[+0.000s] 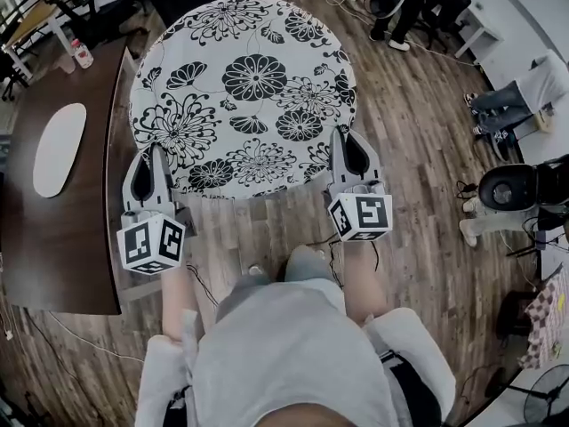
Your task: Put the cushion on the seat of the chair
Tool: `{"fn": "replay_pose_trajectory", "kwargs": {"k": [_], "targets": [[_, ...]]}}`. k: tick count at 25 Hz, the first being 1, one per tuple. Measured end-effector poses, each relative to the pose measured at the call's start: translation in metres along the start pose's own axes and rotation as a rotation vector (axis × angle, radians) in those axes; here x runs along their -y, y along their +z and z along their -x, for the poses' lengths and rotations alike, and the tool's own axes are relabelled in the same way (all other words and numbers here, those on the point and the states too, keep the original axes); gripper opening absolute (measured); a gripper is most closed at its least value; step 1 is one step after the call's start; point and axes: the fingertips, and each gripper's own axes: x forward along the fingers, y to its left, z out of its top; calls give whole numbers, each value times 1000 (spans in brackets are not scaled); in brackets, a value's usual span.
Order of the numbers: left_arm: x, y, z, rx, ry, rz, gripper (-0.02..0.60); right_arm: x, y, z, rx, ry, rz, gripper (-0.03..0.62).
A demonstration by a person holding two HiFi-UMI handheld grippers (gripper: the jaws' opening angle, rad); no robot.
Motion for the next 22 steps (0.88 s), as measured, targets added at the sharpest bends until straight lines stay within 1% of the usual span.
{"fn": "replay_pose_trajectory", "kwargs": {"k": [3,5,7,10,15,19,22], "targets": [[6,0,5,5,28,9,43,6,4,-2,-4,31,6,23],[8,4,9,8,60,-2,43,10,3,-10,0,65,-9,23],[10,6,10,3,73,-13,43,12,0,-15,-1,82,-27,23],[12,4,6,-8,56,-20,43,14,-1,-13,-6,70,-37,23],[9,6,6,-12,37,-6,43,9,2,-8,-3,51,-42,23],[7,12,7,-39,16,-10,43,4,7,-1,-11,27,-54,23],[8,12,8,-56,17,-9,43,3,7,0,-18,29,-57,23]]}}
